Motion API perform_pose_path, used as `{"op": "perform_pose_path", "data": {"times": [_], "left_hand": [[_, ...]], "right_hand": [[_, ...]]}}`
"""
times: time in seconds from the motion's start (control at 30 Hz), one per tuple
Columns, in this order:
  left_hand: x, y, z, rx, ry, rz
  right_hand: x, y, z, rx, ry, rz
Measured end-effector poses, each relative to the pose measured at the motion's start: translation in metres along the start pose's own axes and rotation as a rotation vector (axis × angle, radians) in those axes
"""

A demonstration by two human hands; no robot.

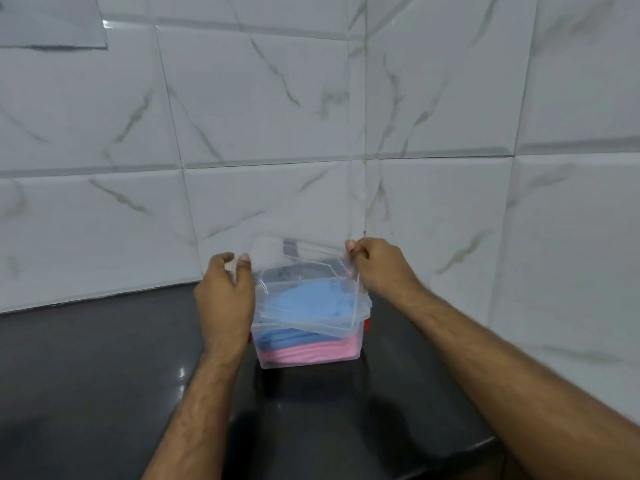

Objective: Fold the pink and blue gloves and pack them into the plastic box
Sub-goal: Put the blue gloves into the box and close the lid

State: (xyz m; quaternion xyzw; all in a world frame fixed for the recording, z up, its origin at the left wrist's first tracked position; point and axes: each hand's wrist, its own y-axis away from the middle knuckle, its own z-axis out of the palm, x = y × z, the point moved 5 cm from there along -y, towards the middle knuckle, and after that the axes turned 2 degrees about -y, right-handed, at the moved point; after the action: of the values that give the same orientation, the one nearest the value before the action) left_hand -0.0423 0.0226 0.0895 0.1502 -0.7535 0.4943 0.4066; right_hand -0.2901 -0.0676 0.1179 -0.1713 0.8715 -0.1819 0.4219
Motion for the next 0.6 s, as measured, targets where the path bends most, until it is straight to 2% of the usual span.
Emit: {"op": "perform_pose_path", "data": {"times": [0.2,0.5,0.6], "left_hand": [[-0.015,0.001,0.008,-0.203,-0.344,-0.124],[-0.023,-0.001,0.02,-0.304,-0.344,-0.196],[-0.028,-0.002,0.024,-0.328,-0.349,-0.202]], "right_hand": [[0.028,-0.034,0.038,-0.157,0.186,0.101],[0.027,-0.048,0.047,-0.179,0.388,0.176],[0.03,-0.048,0.056,-0.237,0.442,0.189]]}}
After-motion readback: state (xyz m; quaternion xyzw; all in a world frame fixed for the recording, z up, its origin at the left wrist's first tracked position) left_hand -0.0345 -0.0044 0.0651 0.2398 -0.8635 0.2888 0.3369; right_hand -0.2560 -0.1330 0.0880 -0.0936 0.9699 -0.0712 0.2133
